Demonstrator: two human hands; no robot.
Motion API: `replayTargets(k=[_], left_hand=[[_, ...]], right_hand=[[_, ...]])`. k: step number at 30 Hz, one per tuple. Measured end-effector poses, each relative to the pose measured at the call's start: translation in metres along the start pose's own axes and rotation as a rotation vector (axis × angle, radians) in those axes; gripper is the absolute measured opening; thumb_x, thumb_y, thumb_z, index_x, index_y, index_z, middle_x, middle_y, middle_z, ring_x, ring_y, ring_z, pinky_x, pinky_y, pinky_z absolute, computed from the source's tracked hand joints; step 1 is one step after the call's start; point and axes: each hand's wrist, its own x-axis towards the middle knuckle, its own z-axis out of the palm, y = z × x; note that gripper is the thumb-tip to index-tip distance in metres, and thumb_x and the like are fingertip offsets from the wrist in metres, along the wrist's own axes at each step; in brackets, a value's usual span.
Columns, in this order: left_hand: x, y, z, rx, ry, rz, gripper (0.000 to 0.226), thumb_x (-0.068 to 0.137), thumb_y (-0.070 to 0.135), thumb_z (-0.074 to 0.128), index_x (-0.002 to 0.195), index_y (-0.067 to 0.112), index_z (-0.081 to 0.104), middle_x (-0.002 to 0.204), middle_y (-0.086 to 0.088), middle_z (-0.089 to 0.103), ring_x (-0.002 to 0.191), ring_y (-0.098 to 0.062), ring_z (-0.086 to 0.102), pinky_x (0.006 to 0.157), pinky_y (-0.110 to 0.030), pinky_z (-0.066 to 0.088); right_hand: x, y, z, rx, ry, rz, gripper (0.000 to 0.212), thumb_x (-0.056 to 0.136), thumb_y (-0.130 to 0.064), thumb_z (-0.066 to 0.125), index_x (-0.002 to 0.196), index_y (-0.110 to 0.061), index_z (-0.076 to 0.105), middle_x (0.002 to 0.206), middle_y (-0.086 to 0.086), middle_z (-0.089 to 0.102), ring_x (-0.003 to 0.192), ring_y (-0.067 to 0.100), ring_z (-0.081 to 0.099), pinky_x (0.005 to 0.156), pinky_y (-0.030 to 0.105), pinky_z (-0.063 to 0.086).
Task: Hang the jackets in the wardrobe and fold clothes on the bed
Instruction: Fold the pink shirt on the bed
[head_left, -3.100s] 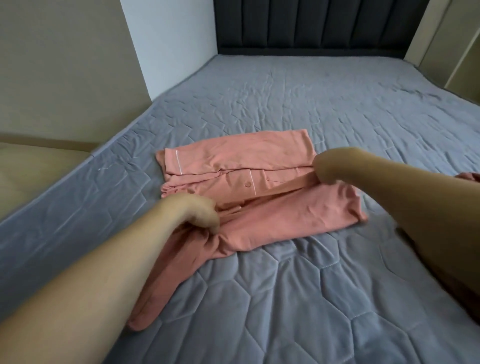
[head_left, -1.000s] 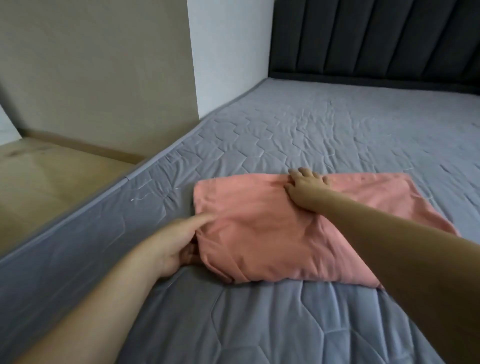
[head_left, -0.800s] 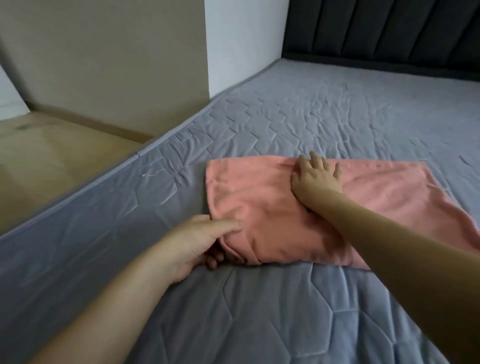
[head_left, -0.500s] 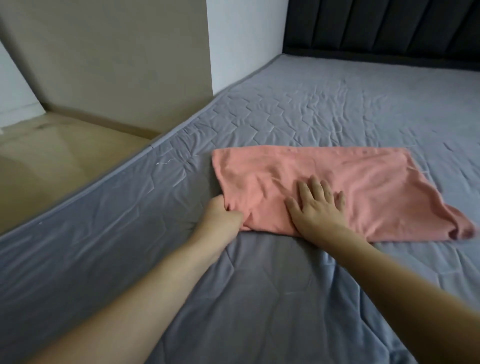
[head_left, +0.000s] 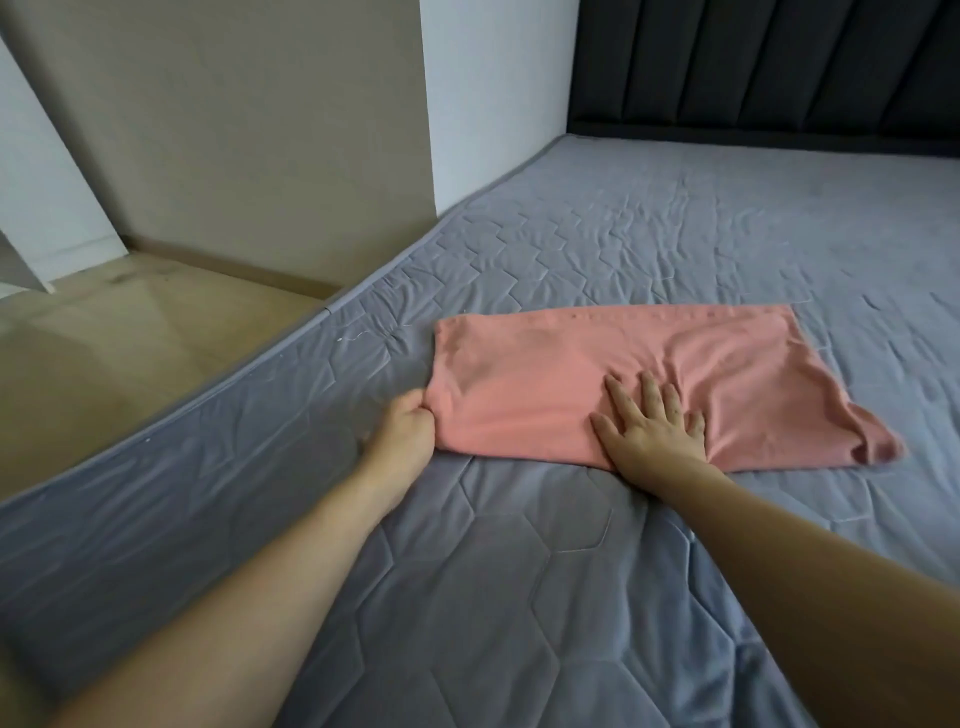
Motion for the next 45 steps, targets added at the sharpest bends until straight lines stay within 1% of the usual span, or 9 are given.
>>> replayTargets(k=[6, 9, 13, 19, 23, 26, 32, 39, 45], left_hand=[[-0.013, -0.011, -0.005, 0.477, -0.267, -0.022, 0.06, 0.072, 0.055, 0.056, 0.124, 0.027, 0.054, 0.127, -0.002, 0.049, 0.125, -0.029, 0.041, 0.108, -0.045, 0.03], [-0.013, -0.015, -0.007, -0.011, -0.193, 0.075, 0.008, 0.093, 0.015, 0.059, 0.096, 0.013, 0.066, 0.102, -0.003, 0.068, 0.1, -0.017, 0.06, 0.098, -0.039, 0.046], [-0.004, -0.012, -0.015, -0.464, -0.129, 0.04, 0.017, 0.094, 0.009, 0.057, 0.082, 0.017, 0.066, 0.069, 0.012, 0.065, 0.064, 0.003, 0.055, 0.068, -0.018, 0.041], [0.01, 0.005, -0.004, -0.546, -0.136, 0.067, 0.016, 0.099, 0.016, 0.051, 0.104, 0.014, 0.067, 0.098, 0.002, 0.072, 0.089, -0.008, 0.065, 0.082, -0.023, 0.051], [0.02, -0.023, -0.02, 0.441, -0.112, 0.212, 0.048, 0.099, 0.052, 0.04, 0.074, 0.014, 0.056, 0.069, 0.004, 0.058, 0.069, -0.019, 0.052, 0.071, -0.035, 0.037], [0.016, -0.03, -0.017, 0.933, -0.042, 0.135, 0.05, 0.093, 0.055, 0.025, 0.073, 0.017, 0.051, 0.094, -0.004, 0.069, 0.092, -0.028, 0.061, 0.081, -0.038, 0.033], [0.047, 0.022, 0.012, 0.647, -0.082, -0.188, 0.075, 0.071, 0.079, 0.031, 0.103, 0.022, 0.067, 0.106, 0.001, 0.064, 0.104, -0.03, 0.056, 0.097, -0.046, 0.034], [0.059, 0.004, 0.029, 0.713, 0.197, -0.139, 0.034, 0.094, 0.019, 0.041, 0.124, 0.008, 0.051, 0.133, -0.022, 0.05, 0.123, -0.043, 0.046, 0.098, -0.056, 0.04], [0.059, 0.022, 0.062, 1.015, 0.322, 0.148, 0.047, 0.088, 0.023, 0.049, 0.131, 0.006, 0.039, 0.135, -0.023, 0.045, 0.126, -0.038, 0.039, 0.105, -0.053, 0.03]], right_hand=[[0.0, -0.001, 0.004, -0.029, 0.026, 0.011, 0.062, 0.09, -0.066, 0.02, 0.147, -0.052, -0.002, 0.161, -0.008, -0.011, 0.148, 0.022, -0.008, 0.116, 0.053, -0.002], [0.001, 0.0, 0.005, -0.032, 0.031, 0.013, 0.062, 0.09, -0.067, 0.019, 0.147, -0.053, -0.001, 0.161, -0.009, -0.01, 0.148, 0.022, -0.007, 0.116, 0.052, -0.002], [0.001, -0.001, 0.008, -0.045, 0.06, 0.021, 0.062, 0.089, -0.067, 0.02, 0.147, -0.053, 0.0, 0.161, -0.009, -0.008, 0.148, 0.021, -0.006, 0.116, 0.052, -0.001], [0.002, -0.001, 0.009, -0.043, 0.079, 0.023, 0.063, 0.088, -0.067, 0.019, 0.146, -0.054, 0.001, 0.161, -0.01, -0.006, 0.148, 0.021, -0.003, 0.116, 0.052, -0.001], [0.001, 0.0, 0.01, -0.05, 0.08, 0.025, 0.063, 0.087, -0.069, 0.017, 0.146, -0.055, 0.001, 0.161, -0.011, -0.006, 0.148, 0.02, -0.004, 0.117, 0.051, -0.001], [0.003, 0.001, 0.01, -0.028, 0.059, 0.02, 0.062, 0.086, -0.071, 0.015, 0.145, -0.057, -0.002, 0.161, -0.011, -0.009, 0.148, 0.019, -0.006, 0.116, 0.05, -0.003], [0.001, 0.033, -0.009, 0.206, 0.164, 0.024, 0.061, 0.097, -0.056, 0.021, 0.153, -0.034, 0.012, 0.162, -0.007, 0.008, 0.147, 0.016, 0.008, 0.118, 0.047, 0.001], [-0.008, 0.147, -0.067, 0.209, 0.267, 0.862, 0.068, 0.094, -0.044, 0.037, 0.144, 0.002, 0.031, 0.147, 0.028, 0.028, 0.136, 0.043, 0.024, 0.114, 0.052, 0.013], [0.0, 0.169, -0.086, 0.417, 0.208, 0.522, 0.045, 0.099, -0.027, 0.039, 0.116, 0.011, 0.058, 0.122, 0.033, 0.056, 0.112, 0.043, 0.054, 0.093, 0.041, 0.043]])
